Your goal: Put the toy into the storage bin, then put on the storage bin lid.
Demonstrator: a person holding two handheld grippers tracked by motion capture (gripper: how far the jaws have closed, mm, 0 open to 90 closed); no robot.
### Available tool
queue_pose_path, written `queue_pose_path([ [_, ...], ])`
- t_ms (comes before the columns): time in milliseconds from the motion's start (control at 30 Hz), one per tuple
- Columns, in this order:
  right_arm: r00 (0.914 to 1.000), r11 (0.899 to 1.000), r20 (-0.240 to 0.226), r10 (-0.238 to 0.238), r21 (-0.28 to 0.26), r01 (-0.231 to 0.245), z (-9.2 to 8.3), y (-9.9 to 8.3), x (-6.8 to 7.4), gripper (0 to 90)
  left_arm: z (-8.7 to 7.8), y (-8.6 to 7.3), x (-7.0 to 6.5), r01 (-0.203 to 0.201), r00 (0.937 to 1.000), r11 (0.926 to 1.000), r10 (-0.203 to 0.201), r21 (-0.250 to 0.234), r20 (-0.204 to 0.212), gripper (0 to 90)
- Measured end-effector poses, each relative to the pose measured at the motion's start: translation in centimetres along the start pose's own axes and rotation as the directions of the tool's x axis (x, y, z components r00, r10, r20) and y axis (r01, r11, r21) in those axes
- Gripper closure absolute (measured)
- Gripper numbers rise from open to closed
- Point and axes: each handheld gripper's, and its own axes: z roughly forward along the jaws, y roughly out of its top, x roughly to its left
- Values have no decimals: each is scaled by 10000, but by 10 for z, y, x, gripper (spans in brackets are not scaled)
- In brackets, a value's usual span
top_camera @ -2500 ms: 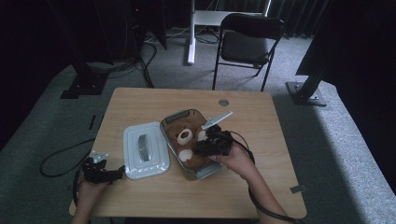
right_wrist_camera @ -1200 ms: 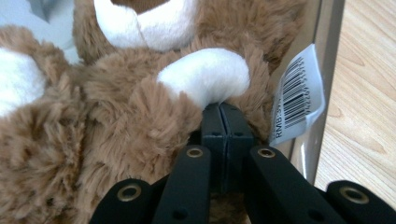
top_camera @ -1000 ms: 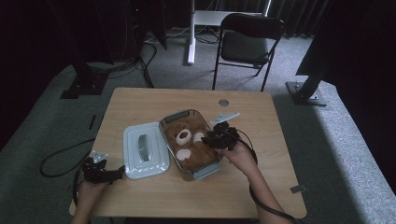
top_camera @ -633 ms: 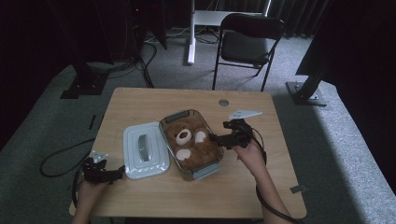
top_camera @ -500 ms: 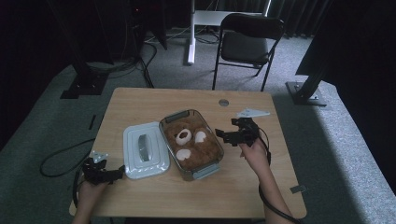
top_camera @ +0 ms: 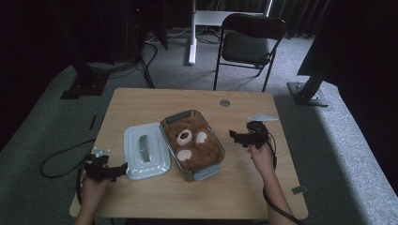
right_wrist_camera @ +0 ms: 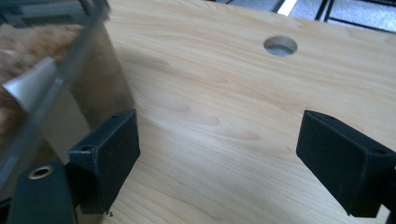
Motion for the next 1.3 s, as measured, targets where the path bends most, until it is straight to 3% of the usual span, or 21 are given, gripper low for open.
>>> queue_pose_path([
  [267,9994,9995,157,320,14,-320,6,-15,-8,126,-7,18,-19,-282,9991,9992,291,-294,322,6],
  [333,9992,9991,100,392,-141,-390,9,-19,-8,126,-5,23,-25,-316,9986,9990,329,-310,415,6],
  [433,9991,9992,160,403,52,-404,16,-24,-8,126,1,30,-36,-534,9976,9983,543,-214,428,6],
  [500,9989,9988,140,437,209,-440,20,-26,-9,126,5,34,-42,-613,9957,9980,624,-172,688,6],
  [633,9987,9983,80,511,289,-513,28,-32,-9,126,11,40,-51,-520,9943,9985,534,-174,924,6],
  [833,9983,9972,-54,583,468,-580,37,-37,-6,127,23,49,-57,-511,9935,9987,511,-33,1022,6],
  [967,9982,9971,-116,589,499,-583,40,-37,-4,127,33,52,-56,-445,9897,9990,432,67,1366,6],
  [1133,9986,9971,-150,502,588,-493,45,-38,1,127,46,57,-55,-336,9925,9994,334,-10,1177,87],
  [1167,9985,9970,-181,514,594,-502,45,-38,2,127,46,57,-54,-251,9907,9995,271,-169,1331,176],
  [1233,9987,9971,-216,458,622,-444,46,-38,3,127,49,59,-54,-138,9879,9998,153,-107,1541,217],
  [1300,9987,9971,-226,467,610,-453,47,-38,4,127,51,59,-54,-131,9865,9998,153,-145,1633,348],
])
